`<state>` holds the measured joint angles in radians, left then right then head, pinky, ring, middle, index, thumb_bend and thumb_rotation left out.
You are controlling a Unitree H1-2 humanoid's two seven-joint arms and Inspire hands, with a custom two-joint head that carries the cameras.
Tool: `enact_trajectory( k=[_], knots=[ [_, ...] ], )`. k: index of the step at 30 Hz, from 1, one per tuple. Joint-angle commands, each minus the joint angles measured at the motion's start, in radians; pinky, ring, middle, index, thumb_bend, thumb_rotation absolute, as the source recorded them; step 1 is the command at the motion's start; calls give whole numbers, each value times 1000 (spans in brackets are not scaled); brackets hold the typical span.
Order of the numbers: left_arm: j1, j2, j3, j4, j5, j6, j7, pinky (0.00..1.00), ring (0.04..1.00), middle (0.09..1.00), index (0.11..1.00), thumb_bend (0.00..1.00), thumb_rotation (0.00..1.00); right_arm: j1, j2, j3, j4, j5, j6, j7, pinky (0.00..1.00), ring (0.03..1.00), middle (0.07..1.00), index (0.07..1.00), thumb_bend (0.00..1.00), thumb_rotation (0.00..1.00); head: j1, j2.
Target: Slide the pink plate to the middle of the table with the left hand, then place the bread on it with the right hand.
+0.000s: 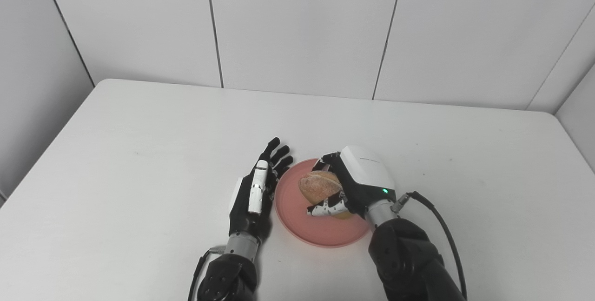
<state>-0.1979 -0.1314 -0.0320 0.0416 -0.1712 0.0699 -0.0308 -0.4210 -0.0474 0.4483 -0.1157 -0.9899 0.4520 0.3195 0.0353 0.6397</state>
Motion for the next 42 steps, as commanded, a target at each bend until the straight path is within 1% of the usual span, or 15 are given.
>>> enact_trajectory(
  k=[1,9,11,17,19,20,21,22,24,26,27,30,31,34,42],
  knots=[
    [-1,-19,-8,-24,7,17,6,902,881,896,891,419,1000,-18,-6,2,-12,-1,-35,-26,163,245,393,517,520,0,1,1],
    [-2,-18,-13,-20,8,13,10,894,878,894,889,424,1000,-9,-18,19,17,-12,-42,-58,169,257,396,521,520,3,3,4],
    [-2,-18,-14,-19,10,11,11,892,876,891,887,424,1000,-8,-21,22,18,-12,-40,-59,175,265,461,490,528,4,5,4],
    [-4,-20,-16,-16,16,8,16,881,871,885,882,427,1000,-7,-32,37,9,-16,-34,-42,188,284,476,488,529,9,6,7],
    [-4,-21,-15,-18,15,10,17,881,869,883,880,428,1000,-7,-36,42,6,-18,-30,-33,201,309,479,629,555,1,6,6],
    [-3,-22,-15,-18,15,11,18,880,868,882,880,429,1000,-7,-37,43,4,-19,-28,-30,267,405,544,680,683,163,5,7],
    [-3,-21,-15,-18,15,10,17,882,866,881,880,429,1000,-5,-37,43,0,-18,-23,-25,420,566,672,735,768,265,4,6],
    [-2,-20,-16,-19,16,9,17,882,866,881,880,429,1000,-5,-37,44,-4,-20,-19,-18,449,595,696,744,779,278,3,6],
    [-2,-19,-17,-19,16,10,15,887,867,883,884,430,1000,-7,-42,48,-13,-30,-10,4,644,754,813,811,836,369,2,5],
    [-3,-19,-17,-17,18,6,16,890,870,886,887,430,1000,-9,-48,51,-19,-37,-14,19,734,813,850,844,859,409,2,4],
    [-3,-19,-17,-15,20,4,16,883,869,885,885,429,1000,-10,-51,51,-21,-38,-18,23,804,859,894,894,901,472,2,4],
    [-3,-20,-16,-14,28,3,18,874,866,882,883,429,1000,-18,-72,62,-29,-44,-42,45,865,903,933,942,947,560,2,3],
    [-4,-21,-16,-15,29,4,19,871,865,881,881,430,1000,-21,-78,65,-32,-46,-46,53,897,941,966,977,979,640,2,3],
    [-4,-22,-15,-14,29,2,18,869,865,879,879,430,1000,-24,-87,66,-43,-38,-56,60,931,980,996,998,1000,724,2,2],
    [-4,-17,-11,-13,18,9,9,912,887,889,885,429,1000,-14,-87,39,-69,2,-108,5,947,991,1000,1000,1000,751,0,-5]
  ],
)
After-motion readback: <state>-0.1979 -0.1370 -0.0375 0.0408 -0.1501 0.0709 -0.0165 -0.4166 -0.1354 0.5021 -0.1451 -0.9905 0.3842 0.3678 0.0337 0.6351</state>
